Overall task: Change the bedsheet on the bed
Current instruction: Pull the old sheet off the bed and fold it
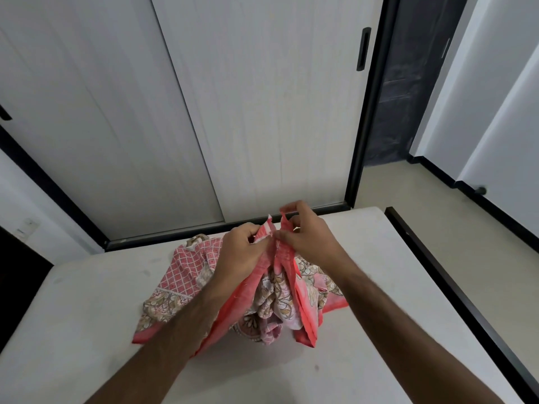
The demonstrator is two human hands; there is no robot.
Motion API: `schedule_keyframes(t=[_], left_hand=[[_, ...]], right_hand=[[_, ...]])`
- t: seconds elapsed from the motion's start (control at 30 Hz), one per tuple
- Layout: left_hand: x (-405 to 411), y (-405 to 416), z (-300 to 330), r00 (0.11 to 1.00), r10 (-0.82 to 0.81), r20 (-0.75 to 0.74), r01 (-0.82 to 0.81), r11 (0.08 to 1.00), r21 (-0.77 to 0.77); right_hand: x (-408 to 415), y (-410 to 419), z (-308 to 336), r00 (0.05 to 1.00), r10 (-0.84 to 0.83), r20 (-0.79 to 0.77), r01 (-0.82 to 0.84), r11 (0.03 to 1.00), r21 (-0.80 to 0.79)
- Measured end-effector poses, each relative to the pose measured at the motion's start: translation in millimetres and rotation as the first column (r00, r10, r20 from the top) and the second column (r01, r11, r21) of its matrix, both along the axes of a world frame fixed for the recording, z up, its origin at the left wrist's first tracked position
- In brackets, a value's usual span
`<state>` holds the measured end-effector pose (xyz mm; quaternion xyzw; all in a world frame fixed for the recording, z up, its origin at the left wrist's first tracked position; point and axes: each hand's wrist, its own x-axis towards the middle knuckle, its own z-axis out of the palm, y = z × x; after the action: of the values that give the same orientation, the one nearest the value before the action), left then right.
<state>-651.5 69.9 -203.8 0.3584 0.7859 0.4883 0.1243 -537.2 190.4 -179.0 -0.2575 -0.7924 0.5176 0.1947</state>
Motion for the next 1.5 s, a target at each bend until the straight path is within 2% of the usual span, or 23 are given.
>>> schedule_keyframes(t=[0.2,0.43,0.53,0.7,0.93,1.03,1.23,1.3,1.43,1.5], left_hand=[[-4.1,-6.9,5.3,0.939,0.068,0.337,-0.125,0.981,0.149],[-2.5,-10.6,1.7,0.942,0.073,0.327,-0.140,0.973,0.186],[-2.3,-10.4,-1.7,0.928,0.097,0.359,-0.165,0.973,0.164],[-0.3,-12.6,-4.0,0.894,0.055,0.444,-0.108,0.990,0.095],[-11.8,-23.2,-13.0,0.825,0.085,0.559,-0.185,0.975,0.125],[-8.2,-25.6,-14.0,0.844,0.104,0.526,-0.205,0.969,0.137],[3.2,-27.0,-13.6,0.935,0.104,0.338,-0.156,0.979,0.130],[2.8,-26.5,-11.4,0.961,0.094,0.258,-0.125,0.987,0.106],[-2.6,-27.1,-6.8,0.991,0.099,0.095,-0.104,0.993,0.058],[-3.6,-27.6,-5.8,0.995,0.091,0.048,-0.094,0.993,0.069]], right_hand=[[-1.4,-14.9,-7.1,0.993,-0.076,-0.088,0.081,0.995,0.059],[-3.1,-38.4,-15.4,0.984,-0.078,-0.159,0.092,0.993,0.078],[-6.0,-48.3,-17.0,0.983,-0.053,-0.174,0.070,0.993,0.094],[-8.4,-61.8,-24.7,0.991,-0.013,-0.133,0.027,0.994,0.103],[-5.7,-69.7,-37.8,0.974,-0.066,-0.218,0.041,0.992,-0.117],[-8.4,-74.1,-43.2,0.960,-0.153,-0.234,0.108,0.975,-0.193],[-9.7,-77.2,-50.3,0.941,-0.221,-0.254,0.181,0.968,-0.171],[-7.4,-73.1,-51.1,0.942,-0.208,-0.265,0.159,0.968,-0.196],[-1.4,-57.7,-45.6,0.948,-0.144,-0.284,0.038,0.937,-0.347],[0.5,-51.1,-40.0,0.953,-0.110,-0.281,0.010,0.942,-0.334]])
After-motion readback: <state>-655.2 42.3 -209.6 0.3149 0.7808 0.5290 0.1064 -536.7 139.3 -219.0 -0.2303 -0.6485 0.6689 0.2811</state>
